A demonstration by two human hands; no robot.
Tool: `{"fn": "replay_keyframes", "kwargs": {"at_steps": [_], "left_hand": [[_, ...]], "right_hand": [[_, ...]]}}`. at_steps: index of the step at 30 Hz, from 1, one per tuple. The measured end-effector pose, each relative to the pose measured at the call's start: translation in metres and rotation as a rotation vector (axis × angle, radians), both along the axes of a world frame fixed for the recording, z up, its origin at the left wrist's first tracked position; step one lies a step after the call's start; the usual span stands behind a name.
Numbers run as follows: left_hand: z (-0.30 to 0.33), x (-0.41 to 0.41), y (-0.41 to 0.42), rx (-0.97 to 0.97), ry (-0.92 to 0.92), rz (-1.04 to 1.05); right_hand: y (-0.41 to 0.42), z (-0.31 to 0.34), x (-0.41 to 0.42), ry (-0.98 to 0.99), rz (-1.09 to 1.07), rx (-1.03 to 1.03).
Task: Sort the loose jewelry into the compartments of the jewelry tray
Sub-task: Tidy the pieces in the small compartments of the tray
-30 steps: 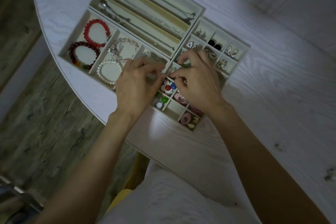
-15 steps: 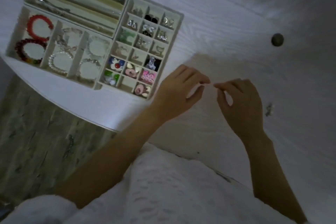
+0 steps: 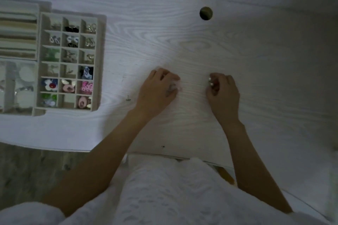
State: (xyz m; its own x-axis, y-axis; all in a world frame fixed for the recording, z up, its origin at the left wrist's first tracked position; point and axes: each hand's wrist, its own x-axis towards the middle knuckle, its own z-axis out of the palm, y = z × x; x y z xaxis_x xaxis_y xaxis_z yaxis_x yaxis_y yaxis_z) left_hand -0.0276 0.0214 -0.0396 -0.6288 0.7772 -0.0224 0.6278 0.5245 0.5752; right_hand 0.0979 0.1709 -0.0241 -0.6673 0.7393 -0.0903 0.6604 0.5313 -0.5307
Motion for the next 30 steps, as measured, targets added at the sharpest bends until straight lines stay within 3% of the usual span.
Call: {"fn": "replay_keyframes", "kwargs": {"at_steps": [4,9,17,20,23,30], "left_hand": [[0.000,-0.003,0.000,0.006,-0.019,-0.015],[-0.003,-0.002,-0.005,0.037,-0.006,-0.007],[0.000,-0.006,-0.010,0.074,-0.037,-0.003],[0.012,-0.011,-0.018,0.095,-0.188,0.047],[0.027,-0.018,-0.039,0.179,-0.361,0.220],[0.049,-0.058,-0.136,0.332,-0.515,0.556]], "right_hand": [[-0.015,-0.003,-0.020,0.093,0.182,-0.038],[-0.025,-0.003,-0.019,0.101,0.240,-0.065],[-0.037,-0.003,-0.026,0.097,0.395,0.171],[-0.038,-0.001,-0.042,0.150,0.404,0.166],[-0.047,0.010,-0.060,0.190,0.429,0.077],[-0.126,0.025,-0.128,0.231,0.591,-0.311]]}}
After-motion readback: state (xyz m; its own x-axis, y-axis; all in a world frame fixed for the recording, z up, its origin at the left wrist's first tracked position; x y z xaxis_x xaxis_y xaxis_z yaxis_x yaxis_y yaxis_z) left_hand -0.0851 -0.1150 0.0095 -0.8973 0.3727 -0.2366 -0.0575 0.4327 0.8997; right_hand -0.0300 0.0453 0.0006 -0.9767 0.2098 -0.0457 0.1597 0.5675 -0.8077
